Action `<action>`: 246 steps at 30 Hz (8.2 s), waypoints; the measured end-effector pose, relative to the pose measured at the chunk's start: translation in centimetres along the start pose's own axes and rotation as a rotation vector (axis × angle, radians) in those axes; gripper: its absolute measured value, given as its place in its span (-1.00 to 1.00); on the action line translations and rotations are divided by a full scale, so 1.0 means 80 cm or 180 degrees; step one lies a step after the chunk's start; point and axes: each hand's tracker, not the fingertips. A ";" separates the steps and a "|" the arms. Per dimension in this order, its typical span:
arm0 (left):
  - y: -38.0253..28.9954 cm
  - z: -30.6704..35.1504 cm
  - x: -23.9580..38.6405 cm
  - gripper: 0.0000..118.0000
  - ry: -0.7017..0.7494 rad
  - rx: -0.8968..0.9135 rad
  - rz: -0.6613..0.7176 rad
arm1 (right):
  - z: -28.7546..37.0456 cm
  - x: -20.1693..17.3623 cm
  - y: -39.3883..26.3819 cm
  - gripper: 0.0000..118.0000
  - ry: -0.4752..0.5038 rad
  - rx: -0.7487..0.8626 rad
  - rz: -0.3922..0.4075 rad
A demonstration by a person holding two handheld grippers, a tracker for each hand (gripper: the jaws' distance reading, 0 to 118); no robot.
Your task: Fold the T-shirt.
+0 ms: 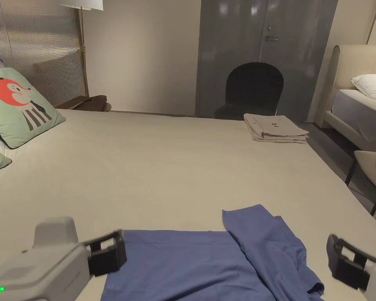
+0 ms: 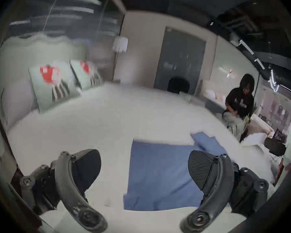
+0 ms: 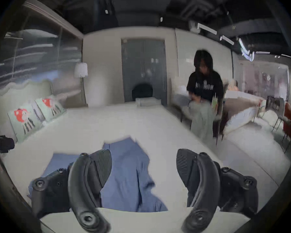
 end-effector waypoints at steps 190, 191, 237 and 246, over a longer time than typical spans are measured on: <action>-0.128 -0.004 -0.125 -0.97 0.0533 -0.1413 0.0222 | 0.056 0.060 -0.135 -0.94 0.0169 -0.1699 0.0167; -0.130 -0.007 -0.127 -0.97 0.0544 -0.1438 0.0226 | 0.054 0.062 -0.143 -0.94 0.0119 -0.1778 0.0188; -0.135 -0.024 -0.125 0.35 0.0441 -0.1299 -0.0089 | 0.055 0.024 -0.104 -1.00 -0.0043 -0.0702 0.0108; -0.153 -0.024 -0.129 -0.94 0.0351 -0.1453 0.0030 | 0.058 0.048 -0.128 -0.96 -0.0020 -0.1098 0.0097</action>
